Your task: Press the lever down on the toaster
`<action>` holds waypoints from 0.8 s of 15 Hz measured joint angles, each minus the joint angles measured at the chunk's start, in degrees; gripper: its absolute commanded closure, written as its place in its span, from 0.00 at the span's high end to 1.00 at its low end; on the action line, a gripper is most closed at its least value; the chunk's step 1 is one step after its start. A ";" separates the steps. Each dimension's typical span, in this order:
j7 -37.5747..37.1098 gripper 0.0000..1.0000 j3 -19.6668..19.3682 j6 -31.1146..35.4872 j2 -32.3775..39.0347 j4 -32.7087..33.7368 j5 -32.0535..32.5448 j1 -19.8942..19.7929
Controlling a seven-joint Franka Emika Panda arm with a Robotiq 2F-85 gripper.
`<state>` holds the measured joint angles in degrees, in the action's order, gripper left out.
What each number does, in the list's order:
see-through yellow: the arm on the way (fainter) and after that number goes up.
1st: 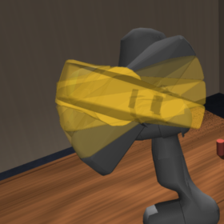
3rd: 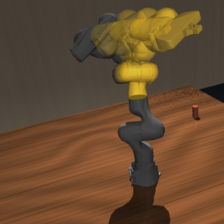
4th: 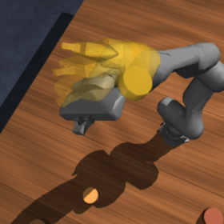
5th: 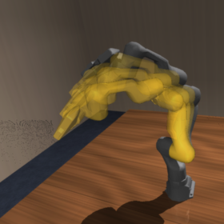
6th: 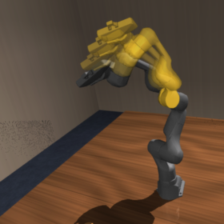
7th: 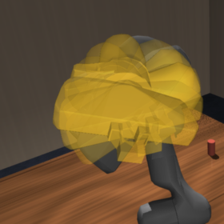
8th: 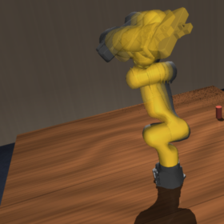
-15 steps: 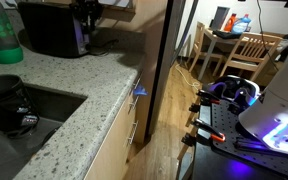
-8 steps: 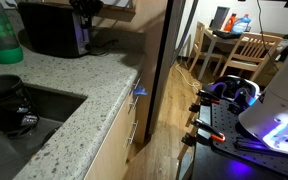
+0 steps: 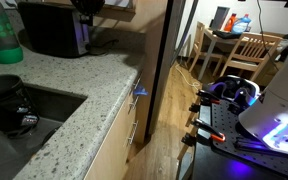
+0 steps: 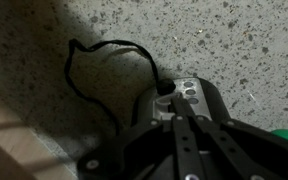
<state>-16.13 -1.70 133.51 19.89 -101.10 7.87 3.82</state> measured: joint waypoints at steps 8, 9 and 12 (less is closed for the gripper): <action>0.00 0.00 0.16 -0.04 -1.82 -3.33 0.08 0.79; 0.00 0.00 0.16 -0.04 -2.15 -4.05 0.12 0.95; 0.00 0.00 0.28 -0.04 -3.51 -6.39 0.36 1.32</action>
<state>-16.12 -1.42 133.47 16.38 -107.49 8.23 5.14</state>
